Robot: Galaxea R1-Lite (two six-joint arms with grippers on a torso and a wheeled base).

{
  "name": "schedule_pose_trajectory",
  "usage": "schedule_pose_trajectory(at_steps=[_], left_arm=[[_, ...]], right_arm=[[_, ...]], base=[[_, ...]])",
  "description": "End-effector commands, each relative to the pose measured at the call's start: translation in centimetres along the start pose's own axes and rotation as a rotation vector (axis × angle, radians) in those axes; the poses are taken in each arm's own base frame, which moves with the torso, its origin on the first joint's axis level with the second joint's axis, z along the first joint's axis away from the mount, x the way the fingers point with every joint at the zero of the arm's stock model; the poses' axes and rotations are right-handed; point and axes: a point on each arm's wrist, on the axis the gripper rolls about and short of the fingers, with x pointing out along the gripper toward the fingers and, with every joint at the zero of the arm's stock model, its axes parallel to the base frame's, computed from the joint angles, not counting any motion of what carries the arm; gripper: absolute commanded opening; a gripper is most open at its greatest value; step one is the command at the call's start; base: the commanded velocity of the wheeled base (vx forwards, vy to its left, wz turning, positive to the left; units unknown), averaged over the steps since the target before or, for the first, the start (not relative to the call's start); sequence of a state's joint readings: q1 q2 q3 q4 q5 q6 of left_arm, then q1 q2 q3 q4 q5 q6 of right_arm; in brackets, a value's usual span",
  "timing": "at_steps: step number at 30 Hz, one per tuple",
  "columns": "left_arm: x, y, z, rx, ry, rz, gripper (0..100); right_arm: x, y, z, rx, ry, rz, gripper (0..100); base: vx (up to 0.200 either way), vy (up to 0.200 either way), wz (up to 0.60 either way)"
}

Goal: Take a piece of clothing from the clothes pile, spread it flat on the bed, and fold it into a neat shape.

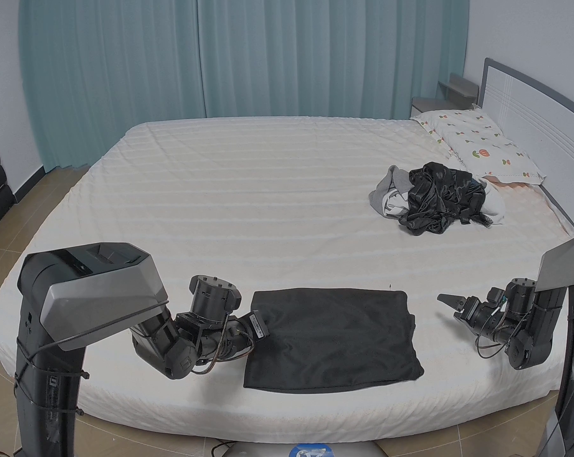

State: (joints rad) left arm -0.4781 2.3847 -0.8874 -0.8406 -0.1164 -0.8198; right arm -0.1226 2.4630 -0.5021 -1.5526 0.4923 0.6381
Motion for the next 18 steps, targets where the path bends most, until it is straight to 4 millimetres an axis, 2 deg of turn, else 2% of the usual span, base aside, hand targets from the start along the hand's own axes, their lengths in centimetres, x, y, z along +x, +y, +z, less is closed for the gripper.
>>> schedule_pose_trajectory(at_steps=[1,17,18], left_arm=[[-0.47,0.12,-0.13,-0.004,0.004,0.007,0],[-1.01,0.34,0.27,-0.014,-0.015,0.021,0],[-1.08,0.29,0.29,-0.014,-0.016,0.02,0]], right_arm=[[-0.01,0.04,0.06,-0.004,-0.007,0.005,100],[-0.12,0.09,0.01,-0.001,-0.004,0.005,100],[-0.12,0.09,0.01,-0.001,-0.004,0.005,100]], base=[[0.0,0.0,0.0],[0.0,0.0,0.0],[0.0,0.2,0.0]])
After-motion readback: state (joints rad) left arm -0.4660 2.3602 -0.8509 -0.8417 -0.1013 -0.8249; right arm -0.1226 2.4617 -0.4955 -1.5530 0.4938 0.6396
